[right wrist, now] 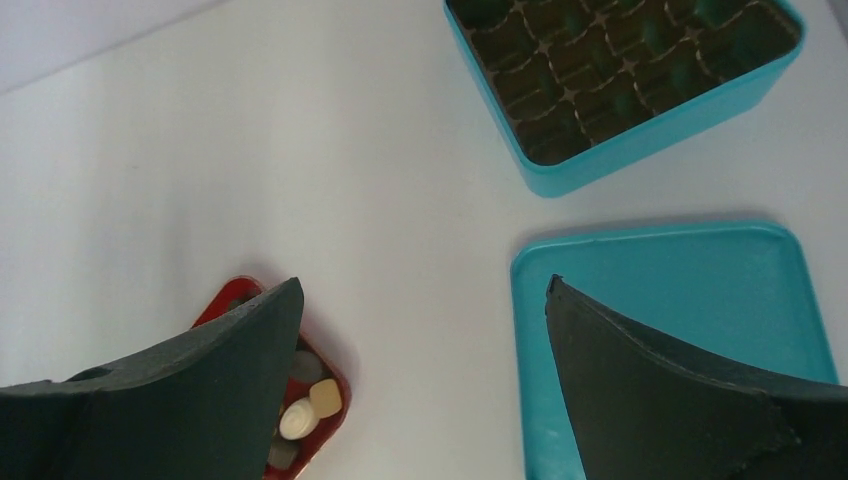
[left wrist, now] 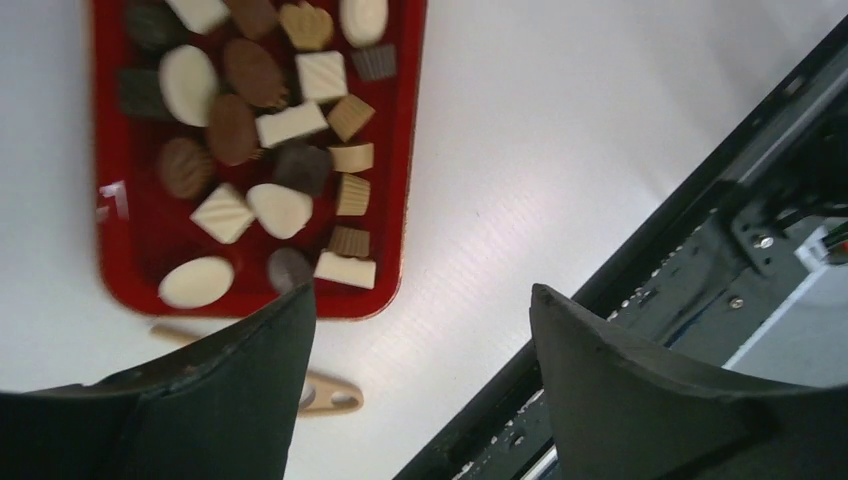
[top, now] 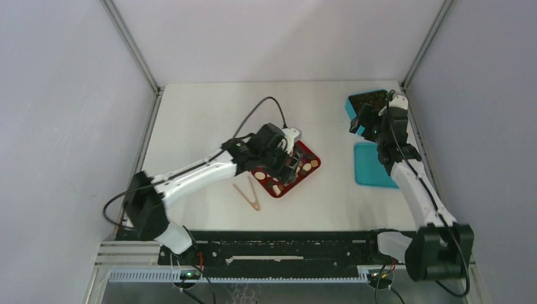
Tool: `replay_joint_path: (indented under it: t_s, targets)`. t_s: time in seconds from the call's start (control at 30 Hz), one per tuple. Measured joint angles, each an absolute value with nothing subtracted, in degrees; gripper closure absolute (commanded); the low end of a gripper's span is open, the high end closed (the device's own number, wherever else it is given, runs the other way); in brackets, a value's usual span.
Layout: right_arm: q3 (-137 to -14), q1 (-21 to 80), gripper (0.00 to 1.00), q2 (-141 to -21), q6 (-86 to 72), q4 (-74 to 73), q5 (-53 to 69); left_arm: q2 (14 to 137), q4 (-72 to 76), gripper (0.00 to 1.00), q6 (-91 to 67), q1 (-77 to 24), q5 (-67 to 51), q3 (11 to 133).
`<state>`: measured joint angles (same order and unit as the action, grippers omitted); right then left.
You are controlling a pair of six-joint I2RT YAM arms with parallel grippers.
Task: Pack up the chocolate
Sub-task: Move the plate to the center of the board, then move the packing box to the center of the board.
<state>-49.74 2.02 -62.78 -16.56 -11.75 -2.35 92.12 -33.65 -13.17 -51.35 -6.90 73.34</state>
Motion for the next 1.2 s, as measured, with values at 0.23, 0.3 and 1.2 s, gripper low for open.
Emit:
replay_joint_path:
  t_s: [0.23,0.3,1.2]
  targets:
    - [-60.1,-1.1,0.17,-82.1,-13.1,-10.5,2.2,76.1,-34.8,0.00,-15.7,-44.1,-2.2,68.8]
    - [-64.3,-1.6,0.21,-87.6,-11.7,-10.4,2.7,72.1,-35.8,0.00,-16.5,-40.8,-1.0,66.3]
    - [-90.8,-4.6,0.92,-119.2,5.3,-20.7,13.0,52.6,-38.6,0.00,-11.3,-20.2,7.8,52.9]
